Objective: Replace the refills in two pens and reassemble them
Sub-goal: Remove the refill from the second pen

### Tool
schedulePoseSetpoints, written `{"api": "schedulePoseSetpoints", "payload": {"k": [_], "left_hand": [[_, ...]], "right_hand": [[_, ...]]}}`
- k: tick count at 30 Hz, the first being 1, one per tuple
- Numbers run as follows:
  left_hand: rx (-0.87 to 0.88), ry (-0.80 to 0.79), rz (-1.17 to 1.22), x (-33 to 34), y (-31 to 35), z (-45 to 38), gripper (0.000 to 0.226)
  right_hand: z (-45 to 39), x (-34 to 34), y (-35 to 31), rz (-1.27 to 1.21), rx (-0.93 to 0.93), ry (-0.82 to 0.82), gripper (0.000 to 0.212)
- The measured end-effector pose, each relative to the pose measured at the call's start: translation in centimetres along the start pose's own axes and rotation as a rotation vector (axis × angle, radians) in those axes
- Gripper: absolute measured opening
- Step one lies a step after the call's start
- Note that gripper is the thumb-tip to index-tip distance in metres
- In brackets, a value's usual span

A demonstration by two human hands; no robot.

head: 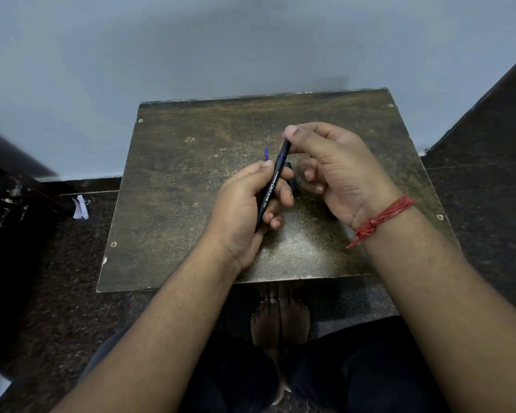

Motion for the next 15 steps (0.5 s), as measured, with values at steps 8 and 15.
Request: {"api": "schedulePoseSetpoints", "payload": {"k": [8, 15], "left_hand": [[0.001, 0.003, 0.017, -0.02, -0.05, -0.05, 0.027], [-0.001, 0.005, 0.013, 0.08, 0.02, 0.01, 0.027]], "right_hand": [[-0.1, 0.15, -0.03, -0.001, 0.008, -0.01, 0.007], [0.06, 0.0, -0.05, 0.0, 0.002, 0.011, 0.014]]}}
Point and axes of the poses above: each hand's wrist, its own z-axis away from the middle knuckle, its own x-axis out of the palm, y = z × x, the point moved 9 cm from there along -z, towards the middle knuckle, and after that the axes turned 8 degrees about -y, right-handed, at the moved point
